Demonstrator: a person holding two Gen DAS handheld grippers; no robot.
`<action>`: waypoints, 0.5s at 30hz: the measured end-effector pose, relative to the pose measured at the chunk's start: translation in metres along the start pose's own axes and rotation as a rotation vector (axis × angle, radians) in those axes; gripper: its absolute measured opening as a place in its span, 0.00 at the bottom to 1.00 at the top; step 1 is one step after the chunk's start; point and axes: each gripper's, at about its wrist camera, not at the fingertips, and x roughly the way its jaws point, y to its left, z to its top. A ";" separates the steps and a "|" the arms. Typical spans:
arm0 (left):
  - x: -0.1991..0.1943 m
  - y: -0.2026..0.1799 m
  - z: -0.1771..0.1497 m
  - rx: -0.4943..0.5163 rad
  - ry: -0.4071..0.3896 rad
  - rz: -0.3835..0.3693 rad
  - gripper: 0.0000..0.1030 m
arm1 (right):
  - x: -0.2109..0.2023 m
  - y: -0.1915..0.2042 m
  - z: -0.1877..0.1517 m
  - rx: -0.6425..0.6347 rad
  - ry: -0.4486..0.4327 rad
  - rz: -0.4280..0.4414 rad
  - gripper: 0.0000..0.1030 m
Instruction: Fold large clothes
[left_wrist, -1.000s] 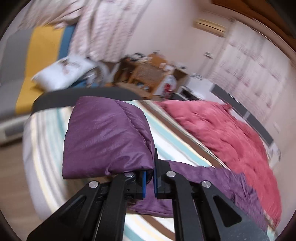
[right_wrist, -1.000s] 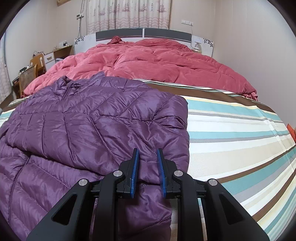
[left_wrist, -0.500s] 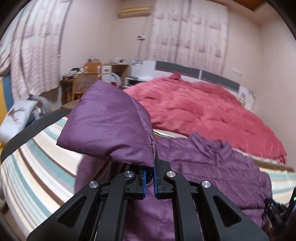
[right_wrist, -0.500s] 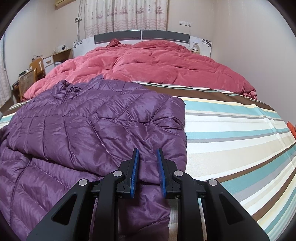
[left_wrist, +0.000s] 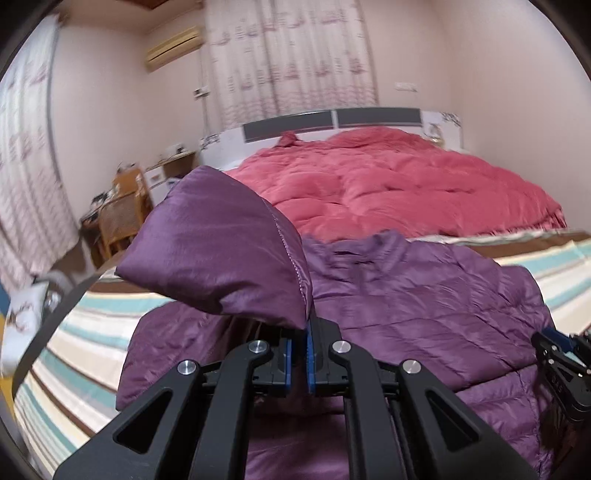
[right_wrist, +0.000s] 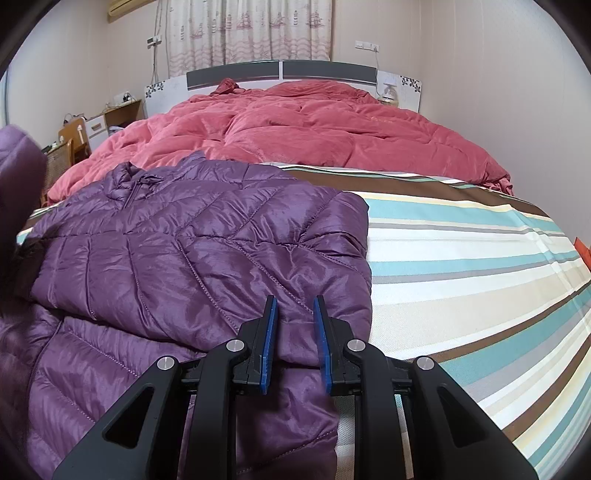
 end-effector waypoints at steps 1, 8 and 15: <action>0.000 -0.008 0.000 0.018 0.004 -0.005 0.05 | 0.000 0.000 0.000 0.000 0.000 0.000 0.19; 0.007 -0.048 -0.013 0.149 0.057 -0.039 0.05 | 0.000 -0.001 0.000 0.007 0.002 0.004 0.19; 0.001 -0.070 -0.036 0.280 0.097 -0.080 0.05 | 0.000 -0.002 0.000 0.016 0.005 0.005 0.19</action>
